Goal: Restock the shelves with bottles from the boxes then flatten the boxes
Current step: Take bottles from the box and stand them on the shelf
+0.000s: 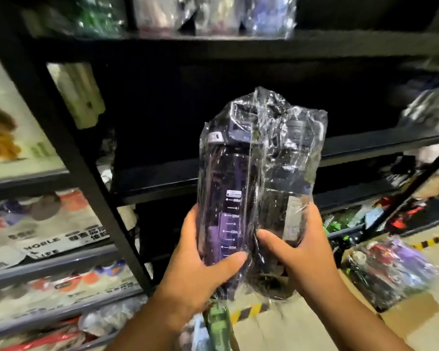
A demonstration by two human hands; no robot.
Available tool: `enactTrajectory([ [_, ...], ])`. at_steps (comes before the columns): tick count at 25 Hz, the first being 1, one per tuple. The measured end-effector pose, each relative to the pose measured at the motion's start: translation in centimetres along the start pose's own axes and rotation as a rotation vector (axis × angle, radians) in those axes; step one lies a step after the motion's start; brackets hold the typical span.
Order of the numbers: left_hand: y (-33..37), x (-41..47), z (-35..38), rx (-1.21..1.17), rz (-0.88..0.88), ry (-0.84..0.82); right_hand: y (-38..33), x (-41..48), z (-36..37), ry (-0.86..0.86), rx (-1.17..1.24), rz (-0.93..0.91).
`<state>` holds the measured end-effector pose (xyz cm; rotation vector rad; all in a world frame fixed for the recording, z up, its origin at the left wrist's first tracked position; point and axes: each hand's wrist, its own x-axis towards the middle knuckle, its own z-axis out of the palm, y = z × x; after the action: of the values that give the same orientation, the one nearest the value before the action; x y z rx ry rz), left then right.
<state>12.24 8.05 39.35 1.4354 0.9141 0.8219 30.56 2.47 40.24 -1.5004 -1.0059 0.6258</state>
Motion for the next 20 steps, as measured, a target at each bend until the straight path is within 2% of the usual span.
enactTrajectory([
  [4,7.2,2.2,2.5,0.004,0.190,-0.059,-4.5,2.9,-4.1,0.054,0.043,-0.138],
  [11,17.3,8.6,7.2,0.004,0.459,0.007,-12.4,11.6,-10.6,0.041,0.141,-0.405],
  [15,22.0,12.9,10.1,-0.040,0.540,0.080,-15.7,18.2,-14.2,-0.030,0.210,-0.503],
  [20,25.1,18.7,11.6,-0.173,0.534,0.185,-18.4,28.3,-18.1,-0.031,0.211,-0.545],
])
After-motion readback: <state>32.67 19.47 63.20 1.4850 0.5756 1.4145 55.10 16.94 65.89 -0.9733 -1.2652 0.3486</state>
